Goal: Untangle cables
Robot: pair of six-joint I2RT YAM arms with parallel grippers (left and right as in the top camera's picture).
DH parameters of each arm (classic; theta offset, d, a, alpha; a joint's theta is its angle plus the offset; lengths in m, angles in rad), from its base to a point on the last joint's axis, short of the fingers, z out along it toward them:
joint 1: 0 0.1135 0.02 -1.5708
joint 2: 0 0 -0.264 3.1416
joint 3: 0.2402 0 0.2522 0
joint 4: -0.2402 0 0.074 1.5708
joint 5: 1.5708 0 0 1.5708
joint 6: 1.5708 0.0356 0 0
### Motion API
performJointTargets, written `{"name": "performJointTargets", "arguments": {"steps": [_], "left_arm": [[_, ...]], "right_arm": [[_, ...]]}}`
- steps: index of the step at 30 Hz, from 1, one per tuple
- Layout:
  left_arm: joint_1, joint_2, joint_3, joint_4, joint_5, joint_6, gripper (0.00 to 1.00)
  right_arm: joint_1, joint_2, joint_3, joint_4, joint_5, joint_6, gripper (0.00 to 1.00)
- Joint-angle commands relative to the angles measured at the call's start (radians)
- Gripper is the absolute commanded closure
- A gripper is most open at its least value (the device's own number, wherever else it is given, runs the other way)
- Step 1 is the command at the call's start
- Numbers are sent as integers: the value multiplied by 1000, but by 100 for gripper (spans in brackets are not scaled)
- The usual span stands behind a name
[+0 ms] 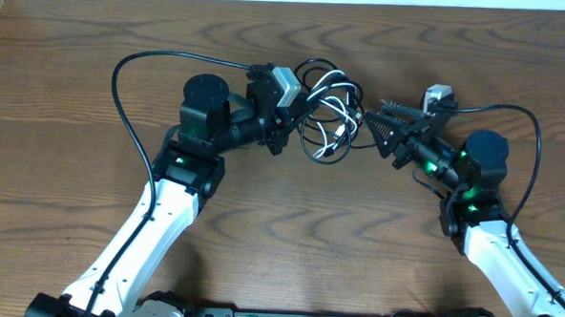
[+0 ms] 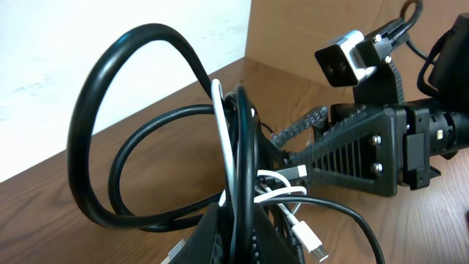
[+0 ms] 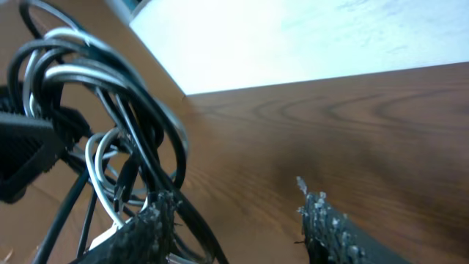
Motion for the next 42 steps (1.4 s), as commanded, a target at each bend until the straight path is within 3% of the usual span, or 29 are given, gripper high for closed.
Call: {"name": "performJointTargets", "arguments": {"steps": [1, 5, 9, 16, 20, 22, 25, 26, 27, 31, 38, 42], "left_arm": [[-2, 0, 27, 10, 29, 20, 92], [-2, 0, 27, 11, 52, 13, 92], [-2, 0, 27, 32, 137, 13, 92], [-2, 0, 27, 40, 186, 13, 92], [-9, 0, 27, 40, 186, 13, 92], [-21, 0, 27, 40, 185, 13, 92], [-35, 0, 27, 40, 185, 13, 92], [-35, 0, 27, 40, 184, 13, 92], [-35, 0, 27, 40, 182, 13, 92], [-35, 0, 27, 40, 170, 14, 93], [-35, 0, 27, 39, -11, 3, 92], [-35, 0, 27, 39, -256, -120, 92]], "right_arm": [[24, -5, 6, -4, -11, -42, 44], [26, -5, 6, -7, -11, -45, 45], [26, -5, 6, -7, -11, -45, 61], [26, -5, 6, -6, -24, -45, 62], [33, -5, 6, -6, -42, -45, 57], [44, -5, 6, -5, -42, -45, 76], [52, -5, 6, -5, -42, -45, 76], [52, -5, 6, -5, -42, -45, 83], [52, -5, 6, -5, -42, -45, 97], [51, -5, 6, -6, -42, -45, 99], [51, -5, 6, -40, -56, -43, 99], [50, -5, 6, -163, -5, -26, 99]]}}
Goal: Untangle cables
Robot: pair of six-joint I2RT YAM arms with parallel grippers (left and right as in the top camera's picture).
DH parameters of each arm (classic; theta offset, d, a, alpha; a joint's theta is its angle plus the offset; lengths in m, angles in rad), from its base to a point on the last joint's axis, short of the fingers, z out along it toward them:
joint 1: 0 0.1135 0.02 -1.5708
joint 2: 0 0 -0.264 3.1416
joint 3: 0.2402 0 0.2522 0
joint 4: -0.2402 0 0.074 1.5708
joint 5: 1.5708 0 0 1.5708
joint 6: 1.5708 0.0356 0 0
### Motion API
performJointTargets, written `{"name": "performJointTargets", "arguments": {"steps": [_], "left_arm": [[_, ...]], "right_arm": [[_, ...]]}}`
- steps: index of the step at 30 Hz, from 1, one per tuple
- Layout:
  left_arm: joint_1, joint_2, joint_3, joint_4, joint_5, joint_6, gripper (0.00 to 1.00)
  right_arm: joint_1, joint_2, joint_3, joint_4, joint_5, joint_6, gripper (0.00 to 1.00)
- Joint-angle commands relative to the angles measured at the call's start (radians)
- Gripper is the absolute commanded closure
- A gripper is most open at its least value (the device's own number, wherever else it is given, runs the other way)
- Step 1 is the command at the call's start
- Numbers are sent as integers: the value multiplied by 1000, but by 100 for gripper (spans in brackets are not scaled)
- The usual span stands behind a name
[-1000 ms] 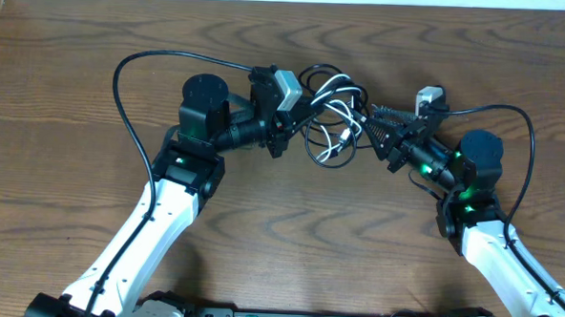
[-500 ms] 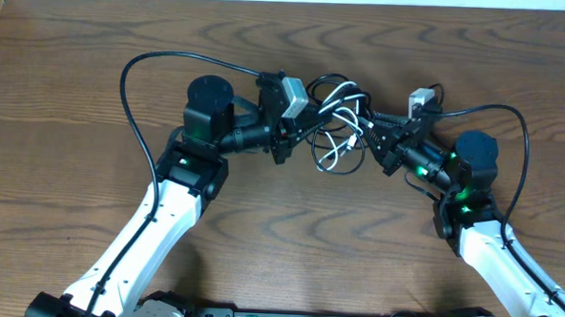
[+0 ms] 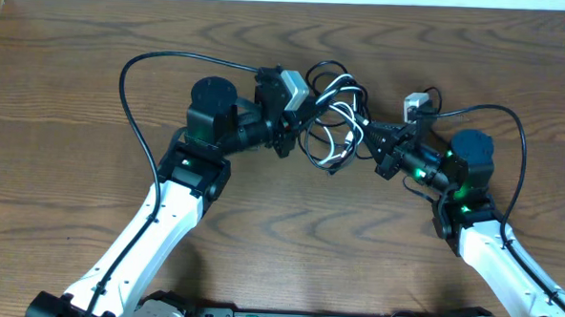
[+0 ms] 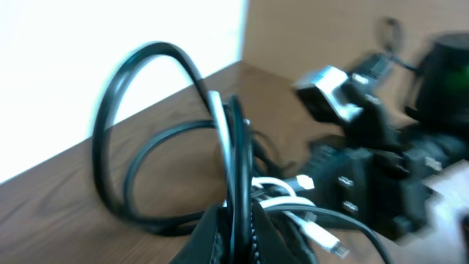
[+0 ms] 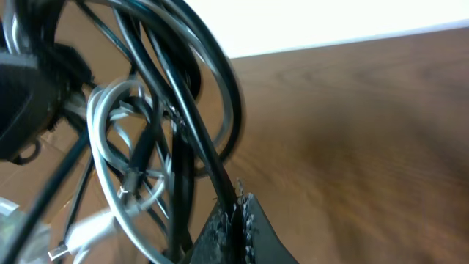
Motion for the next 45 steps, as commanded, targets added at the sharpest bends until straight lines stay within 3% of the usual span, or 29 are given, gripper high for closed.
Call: {"name": "performJointTargets", "arguments": {"steps": [1, 9, 19, 29, 30, 32, 34, 39, 45], "left_arm": [[4, 0, 27, 14, -257, -111, 92], [4, 0, 27, -29, -575, -233, 92], [24, 0, 27, -107, -722, -345, 92], [24, 0, 27, -110, -663, -342, 92], [24, 0, 27, -109, -622, -322, 92], [24, 0, 27, -106, -534, -267, 93], [24, 0, 27, -106, -439, -233, 93], [24, 0, 27, -106, -173, -66, 92], [20, 0, 27, -106, -108, -2, 93]], "right_arm": [[4, -5, 3, -62, 42, 7, 99], [4, -5, 3, -68, 41, 7, 99], [4, -5, 3, -65, 42, 3, 99], [4, -5, 3, -64, 64, 4, 99], [4, -5, 3, -63, 64, 4, 93], [4, -5, 3, -51, 65, 4, 69], [4, -5, 3, -18, 65, 5, 57], [4, -5, 4, 100, 100, 105, 50], [5, -5, 4, 139, 92, 378, 44]]}}
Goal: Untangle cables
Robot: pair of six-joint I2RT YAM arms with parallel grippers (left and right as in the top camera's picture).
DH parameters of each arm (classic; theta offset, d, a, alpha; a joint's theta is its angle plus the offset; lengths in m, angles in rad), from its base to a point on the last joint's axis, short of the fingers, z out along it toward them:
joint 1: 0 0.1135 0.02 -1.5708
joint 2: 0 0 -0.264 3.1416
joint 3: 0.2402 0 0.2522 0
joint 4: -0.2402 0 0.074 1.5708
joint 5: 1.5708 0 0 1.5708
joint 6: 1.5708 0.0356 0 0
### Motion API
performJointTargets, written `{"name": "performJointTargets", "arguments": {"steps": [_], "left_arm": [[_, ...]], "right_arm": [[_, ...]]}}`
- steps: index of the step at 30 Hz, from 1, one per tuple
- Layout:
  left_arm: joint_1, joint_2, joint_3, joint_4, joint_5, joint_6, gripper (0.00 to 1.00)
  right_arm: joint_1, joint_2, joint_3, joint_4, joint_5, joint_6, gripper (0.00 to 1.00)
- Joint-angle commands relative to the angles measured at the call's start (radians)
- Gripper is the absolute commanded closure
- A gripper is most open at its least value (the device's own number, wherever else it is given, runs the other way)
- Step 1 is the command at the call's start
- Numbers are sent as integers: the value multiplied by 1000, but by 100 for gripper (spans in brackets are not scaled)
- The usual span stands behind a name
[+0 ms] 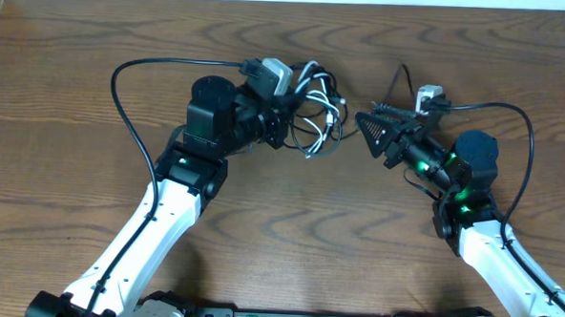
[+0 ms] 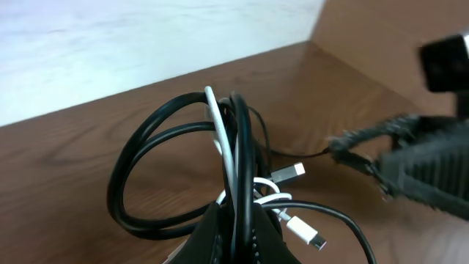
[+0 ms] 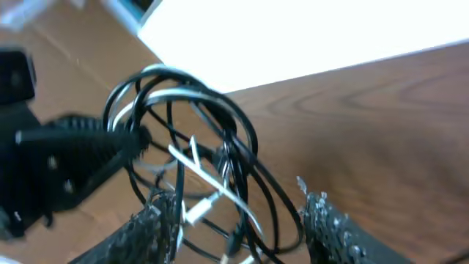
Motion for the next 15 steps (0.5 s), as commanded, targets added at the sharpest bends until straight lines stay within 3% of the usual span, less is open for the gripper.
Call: {"name": "performJointTargets", "arguments": {"steps": [1, 6, 15], "left_arm": [[-2, -4, 27, 9, 84, 71, 93], [-4, -4, 27, 36, 146, 71, 93], [-31, -4, 27, 66, 177, 72, 92]], "right_arm": [[3, -5, 3, 11, -14, 199, 43], [4, -5, 3, 15, -64, 306, 26], [39, -5, 3, 40, -79, 335, 33]]}}
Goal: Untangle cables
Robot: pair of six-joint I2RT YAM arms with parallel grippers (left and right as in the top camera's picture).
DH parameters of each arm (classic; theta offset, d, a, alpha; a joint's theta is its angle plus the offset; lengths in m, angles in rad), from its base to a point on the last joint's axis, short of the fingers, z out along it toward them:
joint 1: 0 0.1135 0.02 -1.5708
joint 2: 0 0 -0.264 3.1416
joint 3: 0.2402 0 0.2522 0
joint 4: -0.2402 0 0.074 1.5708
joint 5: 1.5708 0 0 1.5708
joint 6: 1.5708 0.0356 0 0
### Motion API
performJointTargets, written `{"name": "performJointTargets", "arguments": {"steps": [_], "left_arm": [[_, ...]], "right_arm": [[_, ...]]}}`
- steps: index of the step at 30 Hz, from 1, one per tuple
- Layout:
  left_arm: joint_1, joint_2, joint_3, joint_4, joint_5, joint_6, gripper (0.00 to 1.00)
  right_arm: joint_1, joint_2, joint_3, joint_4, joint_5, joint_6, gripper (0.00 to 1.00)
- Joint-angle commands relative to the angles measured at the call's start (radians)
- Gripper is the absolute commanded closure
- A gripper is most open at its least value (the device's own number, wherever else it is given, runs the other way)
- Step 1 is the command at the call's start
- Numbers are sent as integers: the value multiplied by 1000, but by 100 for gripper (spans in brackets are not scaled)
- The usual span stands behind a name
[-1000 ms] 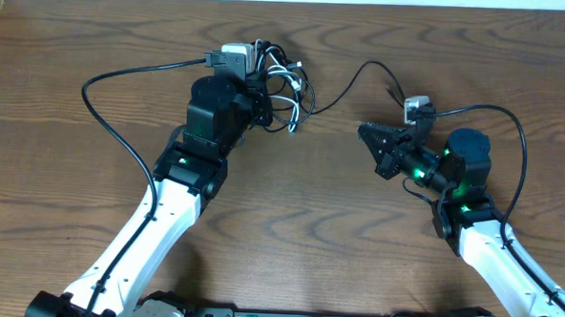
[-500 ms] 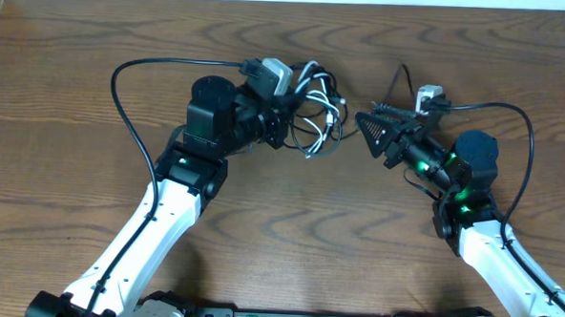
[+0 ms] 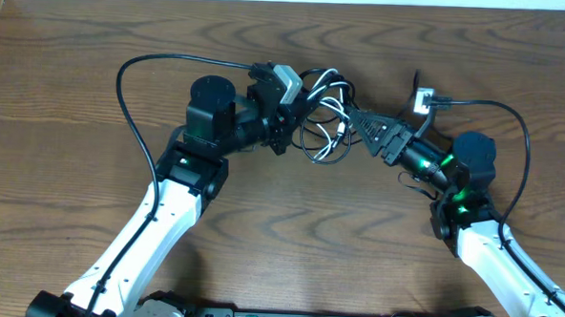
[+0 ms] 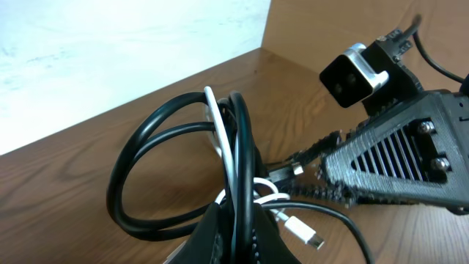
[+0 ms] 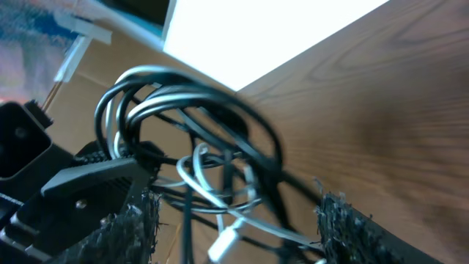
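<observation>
A knot of black and white cables (image 3: 324, 122) hangs between the two arms at the back middle of the table. My left gripper (image 3: 289, 116) is shut on its left side; in the left wrist view (image 4: 236, 220) a black and a white strand run up between the fingers, and a white plug (image 4: 302, 233) dangles to the right. My right gripper (image 3: 354, 119) is open at the knot's right side. In the right wrist view (image 5: 238, 220) black loops and a white strand (image 5: 220, 205) cross the gap between the fingers (image 5: 135, 227).
The wooden table (image 3: 307, 246) ends at a white wall along the far edge. Each arm's own black lead arches beside it, the left one (image 3: 123, 85) and the right one (image 3: 518, 121).
The left gripper, still shut on the knot, has moved right and toward the front. The open right gripper, then clear of the cables, now has its fingers around the knot's right side.
First the left gripper held the knot and the right stood open at its right edge. Then the right was shut on a black strand. Later it was open and apart, with the knot farther back and left. Now both meet at the knot again.
</observation>
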Motion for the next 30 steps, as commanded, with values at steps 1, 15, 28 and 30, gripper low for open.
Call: {"name": "performJointTargets", "arguments": {"steps": [1, 15, 28, 30], "left_arm": [[-23, -4, 27, 11, 32, 18, 92], [-31, -4, 27, 8, 43, 25, 92], [-30, -4, 27, -5, -237, 24, 92], [-30, -4, 27, -16, -308, 24, 92]], "right_arm": [[17, -5, 3, 28, -13, 19, 34], [18, -5, 2, 42, 18, 18, 85], [-12, -5, 2, 30, -16, 6, 99], [-35, -5, 2, 29, -57, 6, 99]]}}
